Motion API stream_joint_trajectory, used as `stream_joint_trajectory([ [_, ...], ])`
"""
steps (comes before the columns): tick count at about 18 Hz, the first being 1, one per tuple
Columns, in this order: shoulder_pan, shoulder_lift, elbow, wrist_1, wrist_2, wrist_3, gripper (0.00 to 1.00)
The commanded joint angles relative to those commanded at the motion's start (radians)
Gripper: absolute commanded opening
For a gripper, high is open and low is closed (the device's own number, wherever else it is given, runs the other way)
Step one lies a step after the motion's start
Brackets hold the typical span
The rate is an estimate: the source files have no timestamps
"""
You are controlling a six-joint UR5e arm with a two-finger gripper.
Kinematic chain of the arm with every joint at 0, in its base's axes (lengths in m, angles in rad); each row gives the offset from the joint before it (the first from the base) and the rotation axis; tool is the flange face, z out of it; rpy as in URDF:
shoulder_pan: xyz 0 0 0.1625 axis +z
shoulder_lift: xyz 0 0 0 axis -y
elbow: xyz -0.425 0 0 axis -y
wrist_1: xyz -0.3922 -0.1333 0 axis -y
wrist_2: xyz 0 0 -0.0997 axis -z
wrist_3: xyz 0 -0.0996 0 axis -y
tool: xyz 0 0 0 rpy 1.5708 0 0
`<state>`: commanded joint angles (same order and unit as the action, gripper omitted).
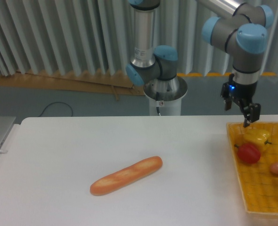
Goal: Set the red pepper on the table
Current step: 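Lower the open gripper down onto the red bell pepper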
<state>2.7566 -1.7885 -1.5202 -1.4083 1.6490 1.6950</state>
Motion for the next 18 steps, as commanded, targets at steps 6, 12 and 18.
stream_joint_trajectory([
  [6,0.005,-0.066,0.008,0.092,0.000,0.021,1.00],
  [12,-0.027,-0.112,0.032,0.104,0.003,0.166,1.00],
  [18,-0.063,-0.123,0.025,0.097,-0.001,0.416,1.00],
])
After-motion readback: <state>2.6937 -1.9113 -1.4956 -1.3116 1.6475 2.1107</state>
